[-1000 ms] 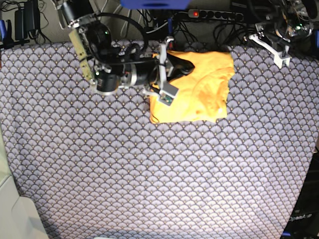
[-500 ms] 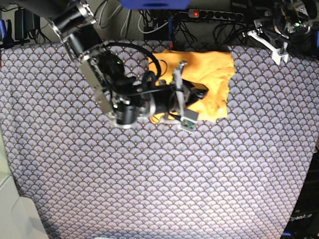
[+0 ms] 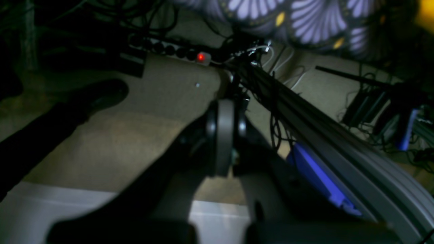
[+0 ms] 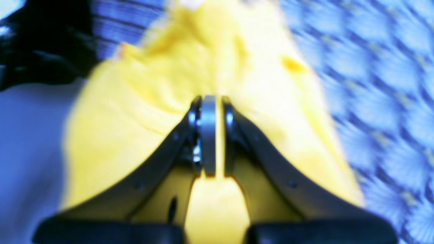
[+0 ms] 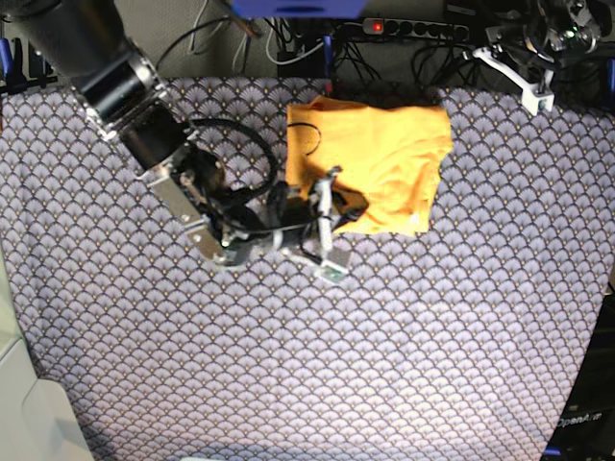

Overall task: Fold the T-shirt properly
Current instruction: 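Release the shirt and pull the right gripper away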

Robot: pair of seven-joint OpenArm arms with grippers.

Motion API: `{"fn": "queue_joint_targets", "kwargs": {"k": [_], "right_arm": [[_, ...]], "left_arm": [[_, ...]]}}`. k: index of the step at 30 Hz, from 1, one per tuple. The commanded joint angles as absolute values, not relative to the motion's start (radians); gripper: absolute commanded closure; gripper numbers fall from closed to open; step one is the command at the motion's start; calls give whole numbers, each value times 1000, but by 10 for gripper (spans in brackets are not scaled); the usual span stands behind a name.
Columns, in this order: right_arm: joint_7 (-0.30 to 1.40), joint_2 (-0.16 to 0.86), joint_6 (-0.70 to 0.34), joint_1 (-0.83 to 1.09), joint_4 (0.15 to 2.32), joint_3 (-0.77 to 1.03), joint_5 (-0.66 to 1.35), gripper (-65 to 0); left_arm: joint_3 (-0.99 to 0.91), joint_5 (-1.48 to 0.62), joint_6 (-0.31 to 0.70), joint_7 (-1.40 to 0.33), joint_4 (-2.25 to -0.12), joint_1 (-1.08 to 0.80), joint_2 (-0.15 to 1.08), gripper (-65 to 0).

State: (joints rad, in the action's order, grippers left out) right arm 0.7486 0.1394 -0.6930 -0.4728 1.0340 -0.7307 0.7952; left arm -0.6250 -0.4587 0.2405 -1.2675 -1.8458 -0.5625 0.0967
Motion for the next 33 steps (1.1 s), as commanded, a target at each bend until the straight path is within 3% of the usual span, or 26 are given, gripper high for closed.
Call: {"fn": "queue_joint_targets", "kwargs": {"k": [1,12,15,24,33], "right_arm": [[714,150,-698,-499,1036,-725,811,-15],[596,288,-698,-486,917,-720,819,-13],[602,325,-698,-467,1000,-696,820,-11],[825,352,-698,-366,1388,-492,812,-14],[811,415,-698,-400,1345,-487,799,-14]], "left_arm": [[-630,-464,246,-1265,-1863,-570,104,0],[-624,-470,246,-1314,-1919,-513,81,0],[-622,-470,246,-1391,-1931,-463,71,0],[-562,-469,242,-1396,-1922,-417,41,0],[-452,-461,237,-1396,-1891,-417,-28,0]]}}
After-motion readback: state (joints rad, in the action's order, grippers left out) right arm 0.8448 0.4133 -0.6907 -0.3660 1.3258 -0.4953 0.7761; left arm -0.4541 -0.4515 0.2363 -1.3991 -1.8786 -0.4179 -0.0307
